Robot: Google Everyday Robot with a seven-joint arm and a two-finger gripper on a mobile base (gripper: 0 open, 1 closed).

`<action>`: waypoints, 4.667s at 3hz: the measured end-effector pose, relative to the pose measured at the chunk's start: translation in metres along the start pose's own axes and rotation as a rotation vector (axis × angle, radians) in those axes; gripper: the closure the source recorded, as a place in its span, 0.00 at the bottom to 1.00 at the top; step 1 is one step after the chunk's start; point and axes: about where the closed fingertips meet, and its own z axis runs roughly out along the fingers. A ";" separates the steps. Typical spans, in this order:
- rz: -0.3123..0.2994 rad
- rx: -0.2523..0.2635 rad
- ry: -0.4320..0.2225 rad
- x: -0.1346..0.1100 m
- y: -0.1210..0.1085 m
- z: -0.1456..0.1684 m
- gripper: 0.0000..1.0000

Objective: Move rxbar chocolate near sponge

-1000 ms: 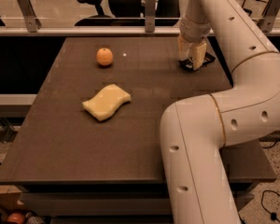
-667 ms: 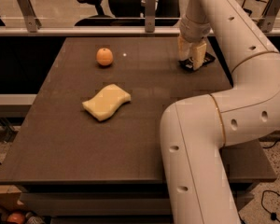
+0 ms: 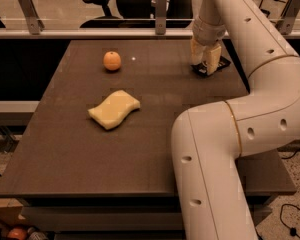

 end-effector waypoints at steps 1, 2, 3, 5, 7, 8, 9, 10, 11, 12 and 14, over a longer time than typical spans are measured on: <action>0.000 0.000 0.000 0.000 0.000 0.000 1.00; 0.000 0.000 0.000 0.000 0.000 0.000 1.00; 0.000 0.000 0.001 0.000 0.000 0.000 1.00; 0.000 0.000 0.001 0.000 0.000 0.000 1.00; 0.001 0.000 0.001 0.000 0.000 0.000 1.00; 0.001 0.000 0.001 0.000 0.000 0.000 1.00; 0.001 0.000 0.001 0.000 0.000 0.000 1.00; 0.001 0.000 0.001 0.000 0.000 0.000 1.00; 0.001 0.000 0.001 0.000 0.000 0.000 1.00; 0.001 0.000 0.001 0.000 0.000 0.000 1.00; 0.001 0.000 0.001 0.000 0.000 0.001 1.00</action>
Offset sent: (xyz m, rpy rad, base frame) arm -0.1717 -0.0403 0.0281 -0.2065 -0.0634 -0.2595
